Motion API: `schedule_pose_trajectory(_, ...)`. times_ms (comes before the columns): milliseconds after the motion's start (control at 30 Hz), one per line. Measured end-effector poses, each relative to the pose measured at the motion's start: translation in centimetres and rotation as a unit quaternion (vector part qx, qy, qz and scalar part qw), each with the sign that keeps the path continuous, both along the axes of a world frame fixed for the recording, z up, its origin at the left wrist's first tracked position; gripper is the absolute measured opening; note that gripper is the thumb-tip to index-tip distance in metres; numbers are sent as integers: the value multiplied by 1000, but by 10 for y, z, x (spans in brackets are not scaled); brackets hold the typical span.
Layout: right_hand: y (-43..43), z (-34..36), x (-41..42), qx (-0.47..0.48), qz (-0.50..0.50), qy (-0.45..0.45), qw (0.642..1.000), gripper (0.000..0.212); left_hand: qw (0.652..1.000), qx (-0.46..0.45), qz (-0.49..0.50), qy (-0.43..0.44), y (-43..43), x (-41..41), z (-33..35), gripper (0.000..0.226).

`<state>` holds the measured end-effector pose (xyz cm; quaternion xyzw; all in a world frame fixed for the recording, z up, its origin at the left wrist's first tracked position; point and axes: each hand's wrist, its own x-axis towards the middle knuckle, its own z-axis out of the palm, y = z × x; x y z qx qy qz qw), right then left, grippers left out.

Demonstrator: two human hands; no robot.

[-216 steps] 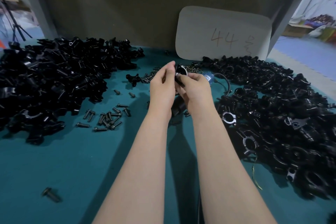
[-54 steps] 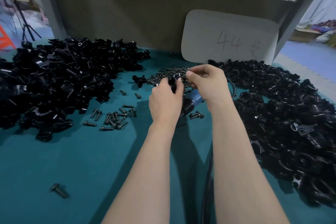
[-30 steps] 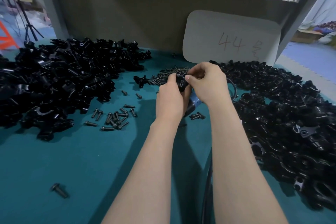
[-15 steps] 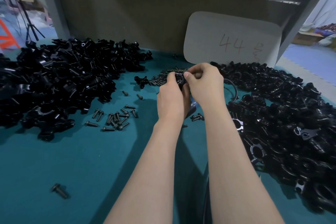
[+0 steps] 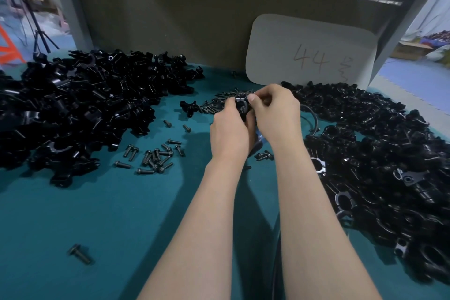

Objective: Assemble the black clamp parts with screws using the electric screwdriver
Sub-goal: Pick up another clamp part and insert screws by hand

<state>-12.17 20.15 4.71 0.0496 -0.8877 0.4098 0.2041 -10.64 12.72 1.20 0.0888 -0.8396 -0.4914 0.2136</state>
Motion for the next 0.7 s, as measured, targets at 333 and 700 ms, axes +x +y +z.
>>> schedule_pose_trajectory(333, 3, -5, 0, 11, 18, -20, 1000, 28, 999, 33, -2, 3, -1, 0, 0, 25)
schedule_pose_trajectory(700, 31, -17, 4, 187, 31, -363, 912, 18, 716, 692, -82, -31, -30, -5, 5, 8)
